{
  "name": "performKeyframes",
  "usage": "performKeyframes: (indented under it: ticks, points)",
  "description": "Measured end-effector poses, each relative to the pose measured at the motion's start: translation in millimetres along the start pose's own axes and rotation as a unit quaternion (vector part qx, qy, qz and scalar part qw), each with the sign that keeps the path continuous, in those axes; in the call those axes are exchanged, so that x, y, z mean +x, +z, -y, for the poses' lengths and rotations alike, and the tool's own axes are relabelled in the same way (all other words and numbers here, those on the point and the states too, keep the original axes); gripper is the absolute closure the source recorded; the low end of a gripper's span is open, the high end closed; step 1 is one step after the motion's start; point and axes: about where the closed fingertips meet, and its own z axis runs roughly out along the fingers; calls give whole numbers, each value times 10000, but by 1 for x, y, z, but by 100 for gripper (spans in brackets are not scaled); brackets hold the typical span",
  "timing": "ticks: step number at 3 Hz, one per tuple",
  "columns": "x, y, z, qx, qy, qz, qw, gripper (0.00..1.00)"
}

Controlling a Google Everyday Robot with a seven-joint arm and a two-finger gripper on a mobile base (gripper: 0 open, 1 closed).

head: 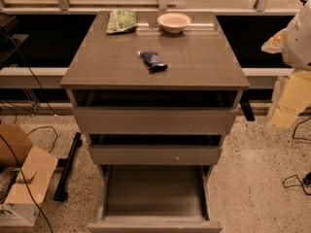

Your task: Place rxbar blueberry into bottom drawer

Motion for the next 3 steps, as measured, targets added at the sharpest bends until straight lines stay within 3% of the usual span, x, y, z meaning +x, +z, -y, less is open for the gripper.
performKeyframes:
  ticks: [1, 2, 3]
  points:
    - [0, 0, 0, 0, 0, 0, 10000, 0]
    - [-20, 10, 9, 93, -20, 251, 9996, 0]
    - [-57, 31, 30, 167, -54, 758, 9970, 0]
